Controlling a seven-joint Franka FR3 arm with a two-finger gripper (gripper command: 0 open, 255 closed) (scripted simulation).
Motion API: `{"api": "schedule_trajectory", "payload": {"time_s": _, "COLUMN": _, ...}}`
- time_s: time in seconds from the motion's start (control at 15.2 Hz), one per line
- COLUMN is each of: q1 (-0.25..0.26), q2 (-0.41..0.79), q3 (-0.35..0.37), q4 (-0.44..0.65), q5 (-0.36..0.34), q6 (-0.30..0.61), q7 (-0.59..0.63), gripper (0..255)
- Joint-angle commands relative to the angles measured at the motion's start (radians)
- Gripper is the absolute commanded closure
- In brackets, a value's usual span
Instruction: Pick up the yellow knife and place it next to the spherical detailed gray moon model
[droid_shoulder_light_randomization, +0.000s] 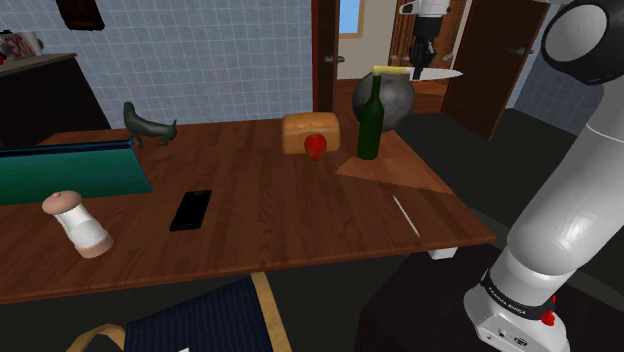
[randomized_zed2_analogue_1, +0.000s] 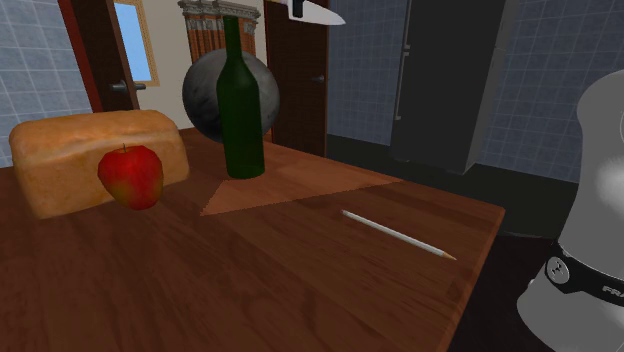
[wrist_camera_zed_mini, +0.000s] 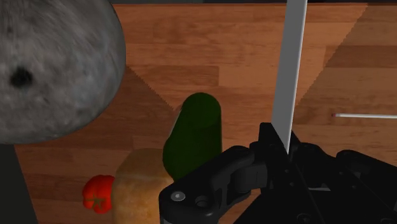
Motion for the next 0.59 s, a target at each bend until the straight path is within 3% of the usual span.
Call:
{"api": "schedule_trajectory", "payload": {"time_s": 0.0, "q1": 0.002, "q2": -0.009, "q3": 0.002, "q4": -0.038, "q5": -0.003, "q6": 0.030, "q7": 0.002, "gripper": 255}}
{"api": "schedule_trajectory", "payload": {"time_s": 0.53, "q1": 0.004, "q2": -0.037, "q3": 0.005, "q4": -0.180, "q5": -0.011, "q6": 0.145, "q7": 0.007, "gripper": 255}}
